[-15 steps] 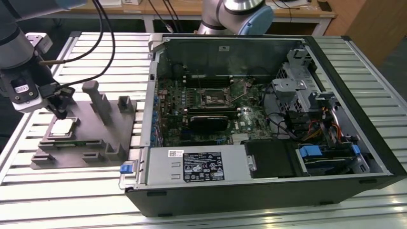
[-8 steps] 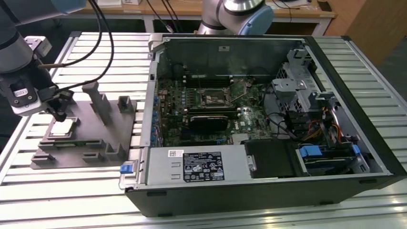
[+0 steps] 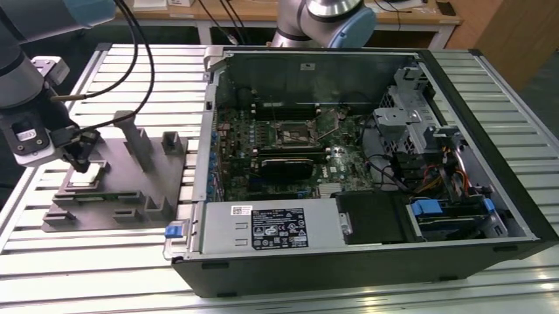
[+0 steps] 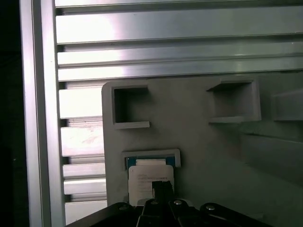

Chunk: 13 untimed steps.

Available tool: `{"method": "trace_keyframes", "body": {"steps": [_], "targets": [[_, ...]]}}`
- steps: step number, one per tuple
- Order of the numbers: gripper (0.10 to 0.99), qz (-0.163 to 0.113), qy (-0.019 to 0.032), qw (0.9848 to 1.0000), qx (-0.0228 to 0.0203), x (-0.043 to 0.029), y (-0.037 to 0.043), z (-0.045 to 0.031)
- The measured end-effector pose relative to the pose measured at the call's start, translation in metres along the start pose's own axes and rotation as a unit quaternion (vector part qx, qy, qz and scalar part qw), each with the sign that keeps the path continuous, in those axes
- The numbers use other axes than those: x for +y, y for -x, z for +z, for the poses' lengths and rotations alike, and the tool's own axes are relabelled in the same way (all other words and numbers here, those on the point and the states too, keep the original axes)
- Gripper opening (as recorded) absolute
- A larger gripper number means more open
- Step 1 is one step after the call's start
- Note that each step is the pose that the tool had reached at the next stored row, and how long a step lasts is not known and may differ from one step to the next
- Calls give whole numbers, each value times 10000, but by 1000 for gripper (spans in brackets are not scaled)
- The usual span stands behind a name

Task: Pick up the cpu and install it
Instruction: 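Pick up the cpu and move it towards the insertion slot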

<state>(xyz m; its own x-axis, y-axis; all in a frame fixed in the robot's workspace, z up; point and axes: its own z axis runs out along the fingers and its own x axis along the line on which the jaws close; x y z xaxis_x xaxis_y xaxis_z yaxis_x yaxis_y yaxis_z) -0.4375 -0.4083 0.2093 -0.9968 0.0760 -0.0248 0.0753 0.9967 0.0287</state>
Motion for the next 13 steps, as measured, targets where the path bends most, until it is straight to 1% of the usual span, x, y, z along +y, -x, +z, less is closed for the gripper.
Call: {"method": "trace_keyframes", "body": {"steps": [9, 13], "targets": [[106, -1, 0, 10000, 0, -45, -35, 85], [106, -1, 1, 10000, -1, -56, -45, 111]]}}
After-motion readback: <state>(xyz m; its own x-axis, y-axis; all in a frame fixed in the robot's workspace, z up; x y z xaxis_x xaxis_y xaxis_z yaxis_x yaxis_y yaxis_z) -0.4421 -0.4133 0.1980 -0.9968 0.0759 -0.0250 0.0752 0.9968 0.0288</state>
